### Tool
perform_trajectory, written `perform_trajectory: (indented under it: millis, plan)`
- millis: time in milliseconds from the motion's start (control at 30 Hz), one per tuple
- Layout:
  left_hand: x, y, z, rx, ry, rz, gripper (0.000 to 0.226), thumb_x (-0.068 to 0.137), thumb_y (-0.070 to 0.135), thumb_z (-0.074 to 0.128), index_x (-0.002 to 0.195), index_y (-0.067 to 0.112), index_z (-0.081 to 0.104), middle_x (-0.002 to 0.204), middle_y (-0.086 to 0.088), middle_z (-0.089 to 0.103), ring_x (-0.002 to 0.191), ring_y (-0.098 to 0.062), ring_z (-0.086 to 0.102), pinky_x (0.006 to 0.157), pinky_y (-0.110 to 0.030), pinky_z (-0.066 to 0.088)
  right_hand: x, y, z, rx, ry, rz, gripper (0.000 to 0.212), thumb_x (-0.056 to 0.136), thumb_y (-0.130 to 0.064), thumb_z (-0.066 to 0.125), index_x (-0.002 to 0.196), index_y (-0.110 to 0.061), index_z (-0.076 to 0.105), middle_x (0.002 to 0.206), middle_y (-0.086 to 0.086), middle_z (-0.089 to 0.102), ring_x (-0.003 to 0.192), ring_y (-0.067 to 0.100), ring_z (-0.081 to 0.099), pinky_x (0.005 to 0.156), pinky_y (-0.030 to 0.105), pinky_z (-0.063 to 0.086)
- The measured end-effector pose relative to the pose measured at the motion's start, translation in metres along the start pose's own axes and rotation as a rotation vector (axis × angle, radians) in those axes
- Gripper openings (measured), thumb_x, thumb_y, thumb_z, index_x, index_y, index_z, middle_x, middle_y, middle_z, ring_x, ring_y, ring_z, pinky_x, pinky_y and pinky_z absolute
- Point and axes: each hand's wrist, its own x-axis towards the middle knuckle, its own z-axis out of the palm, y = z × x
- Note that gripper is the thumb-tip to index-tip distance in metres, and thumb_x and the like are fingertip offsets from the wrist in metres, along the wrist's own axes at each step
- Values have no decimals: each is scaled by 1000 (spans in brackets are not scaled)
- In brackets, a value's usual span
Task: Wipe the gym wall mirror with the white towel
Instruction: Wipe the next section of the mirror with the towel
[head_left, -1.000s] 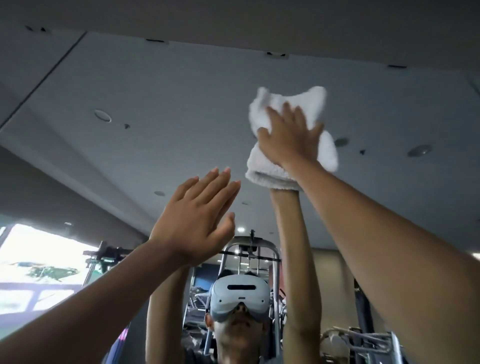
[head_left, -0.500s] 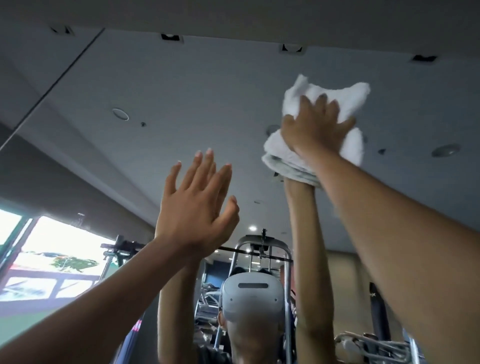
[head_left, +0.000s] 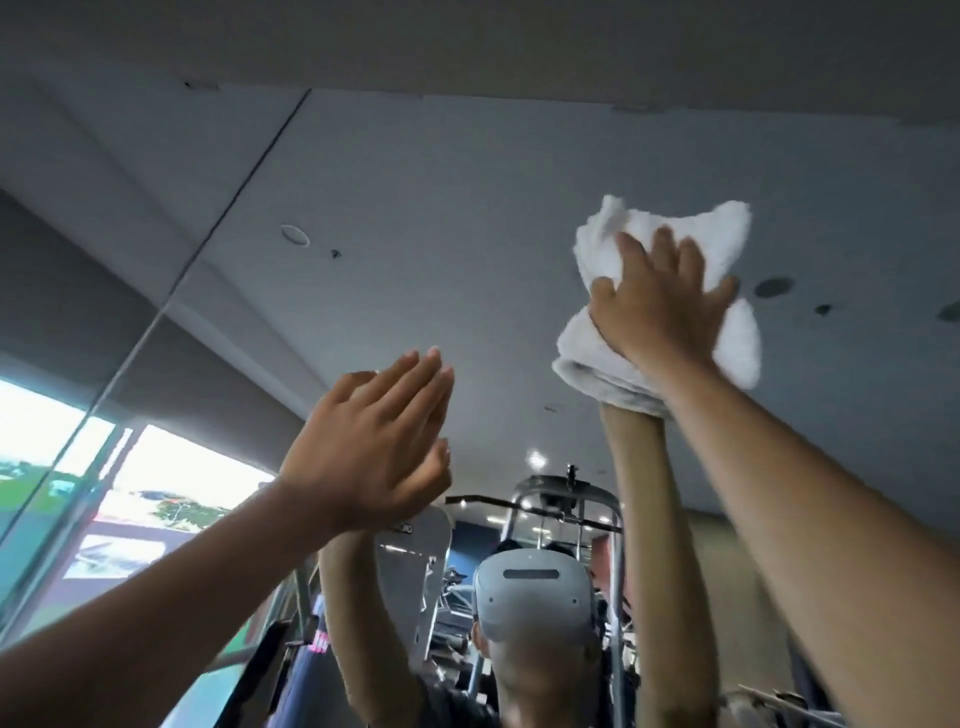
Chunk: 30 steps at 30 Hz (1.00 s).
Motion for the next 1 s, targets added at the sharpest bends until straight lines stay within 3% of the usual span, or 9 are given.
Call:
perform_trajectory:
  millis: [100,267,333,400,500,600,667,867,1000]
  plan:
    - [-27,-43,2,16,5,-94,68,92,45,35,144,5,52,151,-13,46,140,-29,45,104,-42,42,-6,-74,12,85,-5,89,54,94,-43,44,146,-28,39,164,7,20,151,28,13,115,61,10]
    - [-46,-93,1,87,-60,-7,70,95,50,31,151,11,43,158,-7,38,145,-26,38,107,-38,28,-37,-124,17,37,-136,-584,57,97,-52,35,152,-45,26,167,-10,12,153,15,8,112,53,14]
    - [-43,-107,1,97,-73,23,68,96,52,29,150,14,45,157,-8,38,144,-26,39,108,-39,30,-26,-110,10,34,-180,-693,64,87,-63,24,150,-53,26,165,-16,15,152,11,12,111,49,17]
    - [-42,-121,3,54,-66,14,65,97,51,28,149,18,45,158,-9,37,145,-25,37,109,-41,34,-5,-94,9,54,-123,-543,66,83,-59,22,148,-51,33,163,-14,24,149,14,20,110,50,18]
    - [-52,-147,7,11,-42,-6,61,98,49,28,150,19,44,159,-8,35,147,-25,33,110,-38,27,16,-103,21,54,77,-121,53,92,-45,36,143,-34,46,156,1,36,143,25,28,108,56,22]
    - [-76,-177,15,4,-47,-19,59,102,51,20,155,25,31,162,-5,29,150,-22,26,112,-36,23,17,-159,32,19,69,49,56,94,-44,40,146,-23,43,160,12,29,147,31,21,114,62,13]
    - [-86,-194,19,-50,-36,-59,58,103,52,17,157,33,21,165,-1,22,154,-16,16,116,-35,19,8,-199,36,43,10,-85,59,95,-45,40,151,-26,35,164,9,21,150,29,14,115,61,7]
    - [-91,-199,25,-132,-9,-78,57,101,48,21,158,43,14,167,6,15,155,-10,7,121,-35,12,-38,-254,30,16,-246,-995,57,97,-52,32,153,-49,22,166,-15,12,152,8,6,116,52,9]
    - [-94,-196,25,-153,-1,-99,60,100,48,19,159,37,18,168,6,9,155,-9,1,122,-35,8,2,-246,31,92,-182,-837,59,91,-53,30,150,-49,32,161,-17,28,149,11,22,109,53,22]
